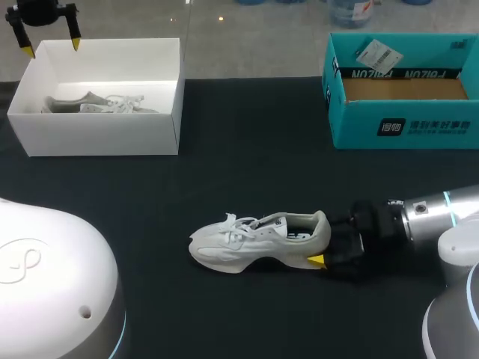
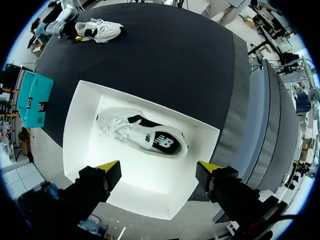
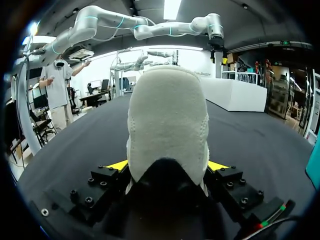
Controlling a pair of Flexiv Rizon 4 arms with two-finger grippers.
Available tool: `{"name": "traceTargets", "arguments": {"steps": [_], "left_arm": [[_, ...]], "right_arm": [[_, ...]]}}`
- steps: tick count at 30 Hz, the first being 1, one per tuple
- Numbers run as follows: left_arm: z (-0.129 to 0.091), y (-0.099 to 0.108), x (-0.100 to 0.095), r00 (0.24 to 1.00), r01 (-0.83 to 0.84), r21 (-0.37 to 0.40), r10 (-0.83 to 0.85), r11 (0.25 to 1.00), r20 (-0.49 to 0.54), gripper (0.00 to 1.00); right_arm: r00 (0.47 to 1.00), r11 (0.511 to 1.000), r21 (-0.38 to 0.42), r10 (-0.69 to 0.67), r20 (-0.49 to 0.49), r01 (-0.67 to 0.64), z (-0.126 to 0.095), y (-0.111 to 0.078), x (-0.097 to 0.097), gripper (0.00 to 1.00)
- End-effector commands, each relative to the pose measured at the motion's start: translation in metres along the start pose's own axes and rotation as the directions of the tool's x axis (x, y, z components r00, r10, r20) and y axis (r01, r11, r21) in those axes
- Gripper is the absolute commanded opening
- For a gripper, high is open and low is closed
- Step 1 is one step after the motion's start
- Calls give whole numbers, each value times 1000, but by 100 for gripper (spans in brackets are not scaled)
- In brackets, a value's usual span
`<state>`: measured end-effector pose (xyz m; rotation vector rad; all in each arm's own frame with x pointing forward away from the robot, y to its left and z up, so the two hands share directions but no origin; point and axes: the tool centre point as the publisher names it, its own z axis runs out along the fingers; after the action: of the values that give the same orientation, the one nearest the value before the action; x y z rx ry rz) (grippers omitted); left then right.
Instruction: Take the shoe out of the shoebox, open the shoe tongue, remove and reinsert the insole, then place the shoe into the shoebox
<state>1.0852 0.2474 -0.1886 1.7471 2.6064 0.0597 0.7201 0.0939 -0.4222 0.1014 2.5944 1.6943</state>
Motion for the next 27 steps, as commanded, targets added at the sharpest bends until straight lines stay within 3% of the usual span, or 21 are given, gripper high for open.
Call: {"name": "traceTargets", "arguments": {"steps": [1, 3, 4, 12, 27], "left_arm": [[-8, -25, -2, 998, 67, -41, -67, 997, -10, 100], [-9, -34, -5, 992, 114, -81, -118, 990, -46, 100], [-9, -41, -7, 993, 110, -59, -112, 992, -27, 100], [-8, -81, -17, 979, 193, -111, -198, 975, -39, 100], [-5, -159, -31, 984, 176, -97, -174, 980, 23, 100]], "right_arm": [[1000, 1000, 2, 0, 2, 0, 0, 1, 0, 0], [1000, 1000, 2, 0, 2, 0, 0, 1, 0, 0], [1000, 1000, 2, 0, 2, 0, 0, 1, 0, 0], [1000, 1000, 2, 0, 2, 0, 0, 1, 0, 0], [1000, 1000, 2, 0, 2, 0, 0, 1, 0, 0]]}}
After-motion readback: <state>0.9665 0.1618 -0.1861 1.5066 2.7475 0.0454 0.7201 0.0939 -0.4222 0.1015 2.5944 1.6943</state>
